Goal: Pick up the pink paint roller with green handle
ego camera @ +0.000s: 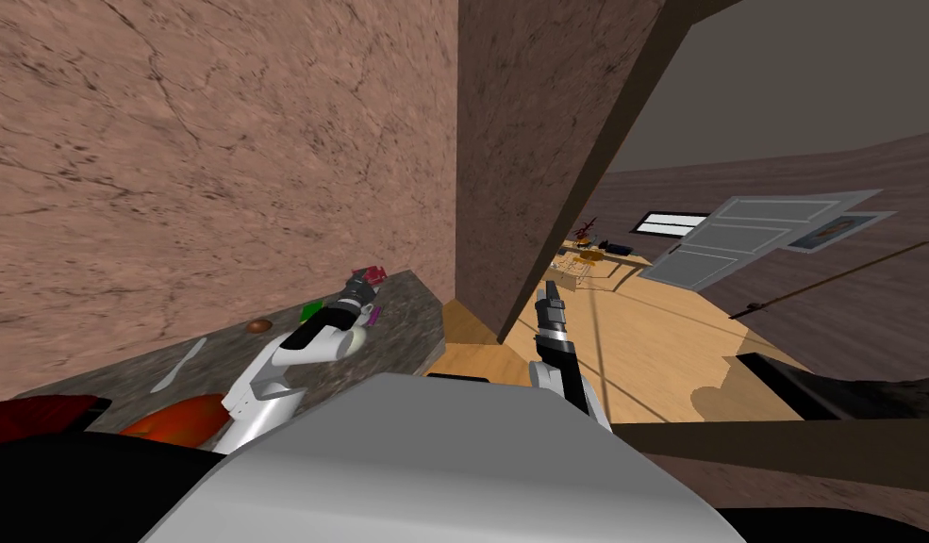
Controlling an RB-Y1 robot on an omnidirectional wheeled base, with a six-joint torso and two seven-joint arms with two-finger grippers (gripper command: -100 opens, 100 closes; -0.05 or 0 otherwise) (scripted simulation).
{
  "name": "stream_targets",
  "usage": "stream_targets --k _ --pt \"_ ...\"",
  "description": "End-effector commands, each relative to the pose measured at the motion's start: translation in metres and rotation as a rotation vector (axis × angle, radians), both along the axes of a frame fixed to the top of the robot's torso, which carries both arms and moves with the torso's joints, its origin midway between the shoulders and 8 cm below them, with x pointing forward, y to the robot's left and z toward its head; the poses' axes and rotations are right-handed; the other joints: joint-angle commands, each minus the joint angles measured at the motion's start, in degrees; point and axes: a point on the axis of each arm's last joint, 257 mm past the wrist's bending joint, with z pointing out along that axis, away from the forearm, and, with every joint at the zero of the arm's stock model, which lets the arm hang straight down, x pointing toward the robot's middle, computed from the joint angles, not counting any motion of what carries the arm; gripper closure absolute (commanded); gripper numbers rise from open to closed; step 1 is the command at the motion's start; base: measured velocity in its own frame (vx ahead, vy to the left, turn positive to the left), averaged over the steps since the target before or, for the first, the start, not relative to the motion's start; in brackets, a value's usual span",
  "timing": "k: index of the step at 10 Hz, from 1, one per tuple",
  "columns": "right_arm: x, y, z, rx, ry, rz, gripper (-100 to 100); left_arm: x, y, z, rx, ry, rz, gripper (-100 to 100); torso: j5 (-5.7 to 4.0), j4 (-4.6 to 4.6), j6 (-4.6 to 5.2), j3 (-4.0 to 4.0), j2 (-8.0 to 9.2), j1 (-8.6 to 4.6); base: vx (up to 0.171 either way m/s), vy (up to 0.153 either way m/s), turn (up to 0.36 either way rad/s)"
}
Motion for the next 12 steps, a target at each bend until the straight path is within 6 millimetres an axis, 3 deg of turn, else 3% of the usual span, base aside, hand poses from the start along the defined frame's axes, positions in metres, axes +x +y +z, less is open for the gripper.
stream_targets --k 1,12 --pt "0.000 0.000 0.000 0.000 0.000 0.000 0 -0.002 0.005 -0.010 -0.015 0.038 0.013 -100 0.00 0.00 0.00 0.00 0.00 0.00 0.007 -0.007 0.008" --pt "0.000 0.000 0.000 0.000 0.000 0.000 0 0.002 0.032 -0.055 -0.193 0.242 0.075 -100 0.00 0.01 0.01 0.02 0.03 0.02 0.010 -0.009 -0.047"
